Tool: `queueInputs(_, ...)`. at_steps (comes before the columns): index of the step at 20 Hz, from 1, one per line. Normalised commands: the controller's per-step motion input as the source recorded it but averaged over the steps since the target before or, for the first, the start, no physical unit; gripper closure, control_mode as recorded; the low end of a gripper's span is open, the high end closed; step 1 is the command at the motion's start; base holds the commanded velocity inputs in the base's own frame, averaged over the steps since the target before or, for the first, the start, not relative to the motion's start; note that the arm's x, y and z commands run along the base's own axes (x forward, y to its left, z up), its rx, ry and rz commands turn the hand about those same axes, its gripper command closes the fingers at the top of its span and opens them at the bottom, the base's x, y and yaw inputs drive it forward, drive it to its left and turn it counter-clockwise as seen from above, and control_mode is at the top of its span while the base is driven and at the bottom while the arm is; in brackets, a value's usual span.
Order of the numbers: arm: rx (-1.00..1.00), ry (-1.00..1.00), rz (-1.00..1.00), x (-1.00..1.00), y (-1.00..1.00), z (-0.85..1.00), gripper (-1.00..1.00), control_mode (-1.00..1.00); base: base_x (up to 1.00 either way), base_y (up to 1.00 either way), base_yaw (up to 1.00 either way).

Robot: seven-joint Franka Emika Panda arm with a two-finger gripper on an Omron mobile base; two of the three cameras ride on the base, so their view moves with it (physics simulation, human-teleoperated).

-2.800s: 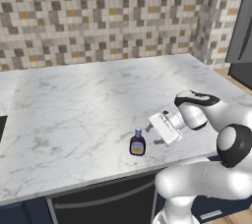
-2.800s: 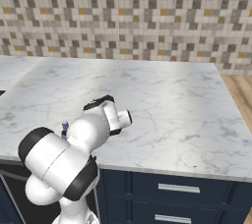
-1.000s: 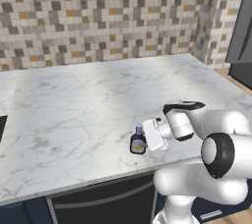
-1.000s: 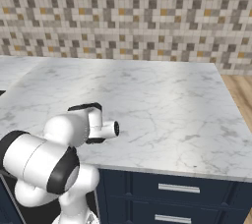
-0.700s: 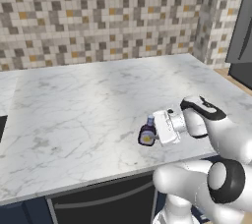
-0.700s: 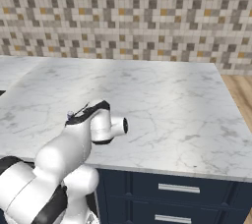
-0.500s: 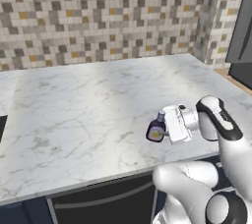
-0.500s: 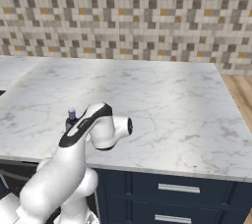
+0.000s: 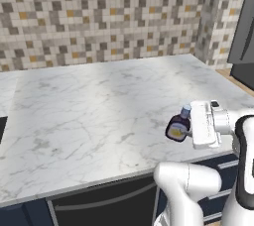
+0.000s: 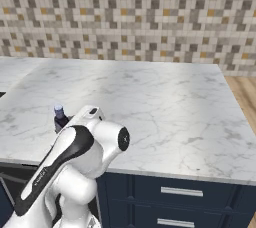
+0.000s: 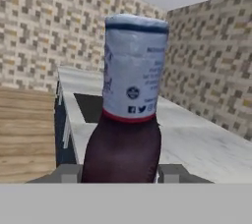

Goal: Place the ketchup and condiment bottle from the counter to the top shelf of the fridge. If the existing items in the fridge are on the top shelf, move them to other shelves.

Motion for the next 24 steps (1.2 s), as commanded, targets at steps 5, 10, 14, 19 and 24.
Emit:
queueInputs(5, -0.02, 0.01, -0.17, -1.0, 0.0, 1.0, 1.0, -1.0, 0.0, 0.0, 0.0)
queueInputs(10, -0.03, 0.14, -0.11, -0.73, -0.03, 0.79, 1.0, -1.0, 0.0, 0.0, 0.0)
queueInputs(14, -0.01, 0.04, -0.07, -0.14, -0.11, 0.06, 1.0, -1.0, 0.0, 0.0, 0.0)
queueInputs(19, 0.0, 0.0, -0.01, 0.0, -0.18, -0.02, 1.0, 1.0, -0.22, -0.8, -0.03)
queueInputs(24, 0.0, 0.0, 0.0, 0.0, 0.0, 0.0, 1.0, 1.0, -0.44, -1.0, -0.06)
